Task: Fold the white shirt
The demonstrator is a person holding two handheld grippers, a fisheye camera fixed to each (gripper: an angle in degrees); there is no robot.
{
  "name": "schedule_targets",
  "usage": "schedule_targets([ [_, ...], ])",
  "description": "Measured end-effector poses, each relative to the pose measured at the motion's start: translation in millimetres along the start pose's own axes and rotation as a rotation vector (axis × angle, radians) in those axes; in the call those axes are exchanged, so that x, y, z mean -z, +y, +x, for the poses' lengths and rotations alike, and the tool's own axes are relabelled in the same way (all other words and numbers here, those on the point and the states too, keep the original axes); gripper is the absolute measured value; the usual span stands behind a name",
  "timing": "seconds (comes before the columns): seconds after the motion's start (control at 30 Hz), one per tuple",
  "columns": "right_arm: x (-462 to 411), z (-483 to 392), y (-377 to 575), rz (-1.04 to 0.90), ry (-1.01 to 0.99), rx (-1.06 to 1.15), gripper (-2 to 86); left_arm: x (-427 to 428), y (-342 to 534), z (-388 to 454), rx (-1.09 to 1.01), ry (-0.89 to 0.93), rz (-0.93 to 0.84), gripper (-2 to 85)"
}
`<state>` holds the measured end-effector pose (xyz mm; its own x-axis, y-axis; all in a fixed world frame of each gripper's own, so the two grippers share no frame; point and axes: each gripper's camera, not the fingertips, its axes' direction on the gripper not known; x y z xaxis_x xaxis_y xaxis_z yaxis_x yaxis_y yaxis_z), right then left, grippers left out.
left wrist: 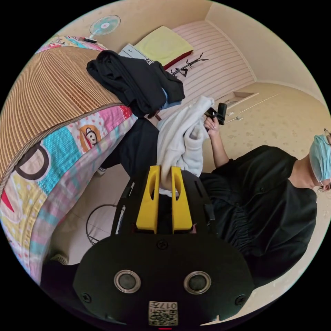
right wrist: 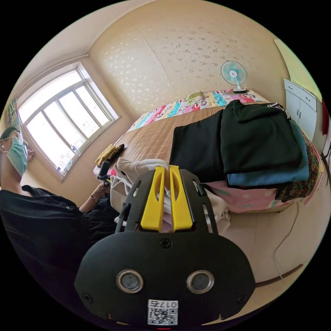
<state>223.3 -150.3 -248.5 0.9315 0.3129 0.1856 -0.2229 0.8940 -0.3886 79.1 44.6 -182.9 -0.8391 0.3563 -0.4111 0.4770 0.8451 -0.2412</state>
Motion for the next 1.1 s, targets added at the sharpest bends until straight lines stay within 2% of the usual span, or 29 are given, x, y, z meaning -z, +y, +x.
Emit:
schedule_targets([
  [0.13, 9, 14, 0, 0.023, -0.045, -0.042, 3.4, -20, -13, 0, 0.027, 0.075, -0.031, 5.5],
  [0.3, 9, 13, -4, -0.004, -0.034, -0.031, 3.4, -55, -35, 32, -0.021, -0.059, -0.175, 6.5],
  [0.37, 11, 13, -6, -0.005, -0.023, -0.033, 3.4, -60, -40, 41, -0.043, -0.049, -0.164, 7.6],
  [0.5, 19, 25, -5, 0.005, -0.06, -0.059, 3.4, -64, -43, 33, 0.052, -0.057, -0.151, 11.7],
  [0.63, 23, 24, -1, -0.016, -0.045, -0.037, 3.5, -80, -51, 66, -0.059, -0.017, -0.173, 5.6],
  [0.77, 28, 34, -1, -0.045, -0.074, -0.065, 3.5, -104, -65, 82, -0.049, -0.043, -0.223, 3.8],
  [0.87, 26, 41, -1, -0.106, -0.076, -0.13, 3.5, -111, -74, 94, 0.002, -0.154, -0.167, 1.7],
  [0.93, 22, 53, -1, -0.197, -0.073, -0.258, 3.4, -109, -79, 107, 0.034, -0.219, -0.108, 0.5],
  [1.0, 27, 52, 1, -0.201, -0.078, -0.261, 3.4, -102, -79, 122, 0.012, -0.238, -0.052, 0.0],
  [1.07, 38, 43, 2, -0.169, -0.088, -0.212, 3.4, -84, -77, 137, -0.006, -0.171, 0.055, -0.3],
  [1.1, 49, 34, 3, -0.137, -0.098, -0.17, 3.3, -66, -75, 144, 0.003, -0.072, 0.158, -0.4],
])
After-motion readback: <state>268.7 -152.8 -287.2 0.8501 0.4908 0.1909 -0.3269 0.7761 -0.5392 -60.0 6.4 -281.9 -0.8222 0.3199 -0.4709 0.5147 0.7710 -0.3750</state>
